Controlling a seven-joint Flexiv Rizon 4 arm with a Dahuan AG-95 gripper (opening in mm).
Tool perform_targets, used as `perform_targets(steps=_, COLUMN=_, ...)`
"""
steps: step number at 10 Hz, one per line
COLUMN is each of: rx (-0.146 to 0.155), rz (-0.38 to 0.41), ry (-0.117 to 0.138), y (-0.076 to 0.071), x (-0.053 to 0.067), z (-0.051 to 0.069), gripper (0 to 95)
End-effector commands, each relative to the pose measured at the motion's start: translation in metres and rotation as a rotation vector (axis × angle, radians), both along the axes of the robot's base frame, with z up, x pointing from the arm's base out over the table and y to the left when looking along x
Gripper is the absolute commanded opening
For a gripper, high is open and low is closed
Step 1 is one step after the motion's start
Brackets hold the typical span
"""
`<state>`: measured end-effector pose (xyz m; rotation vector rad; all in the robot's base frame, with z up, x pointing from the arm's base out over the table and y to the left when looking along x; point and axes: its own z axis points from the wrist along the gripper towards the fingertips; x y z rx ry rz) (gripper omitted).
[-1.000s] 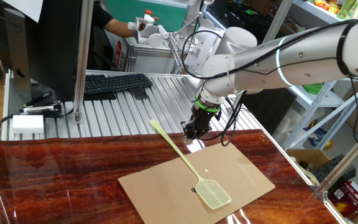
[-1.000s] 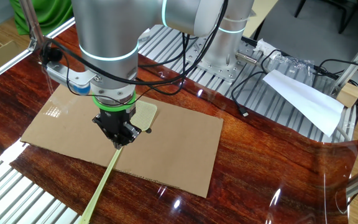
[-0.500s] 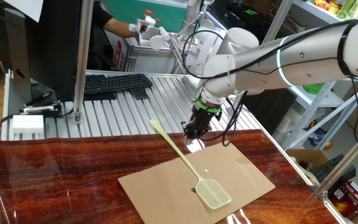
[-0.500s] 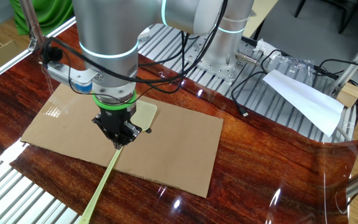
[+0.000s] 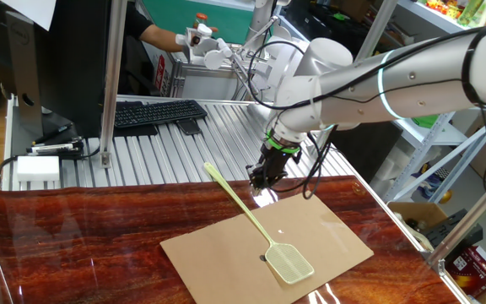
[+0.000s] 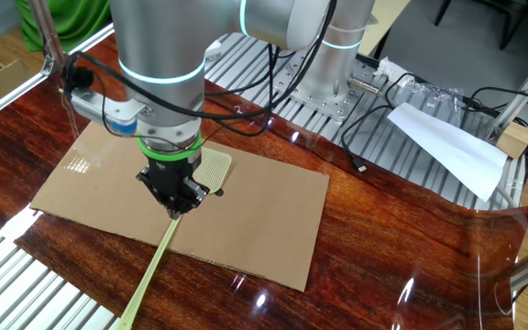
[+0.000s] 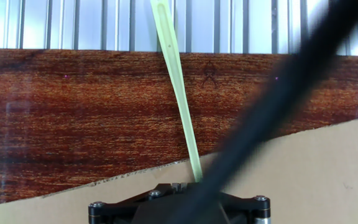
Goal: Swat with a flyswatter
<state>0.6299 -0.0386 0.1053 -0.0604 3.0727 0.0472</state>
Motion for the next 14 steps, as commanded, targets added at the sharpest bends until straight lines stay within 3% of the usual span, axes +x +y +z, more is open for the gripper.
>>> perform_targets(steps=1, rx=0.0, rz=0.0, ry=0.008, y=0.0001, x=-0.0012, z=0.0013, gripper=0.0)
perform_targets(steps=2, rx=0.0, rz=0.0, ry=0.011, y=0.0001, x=-0.0012, z=0.0013, gripper=0.0)
perform_targets(steps=3, rx=-0.004, rz=0.001, ry=0.045, y=0.0001, x=-0.0012, z=0.0013, gripper=0.0)
perform_targets(steps=7, rx=-0.008, rz=0.007, ry=0.075, y=0.0001, x=-0.0012, z=0.0013, gripper=0.0)
perform_targets(steps=12, rx=-0.011, rz=0.016, ry=0.054, y=0.0001, x=-0.0012, z=0.0013, gripper=0.0)
perform_targets(steps=14, rx=-0.01, rz=0.009, ry=0.044, y=0.0008, x=0.0011, z=-0.0045, gripper=0.0)
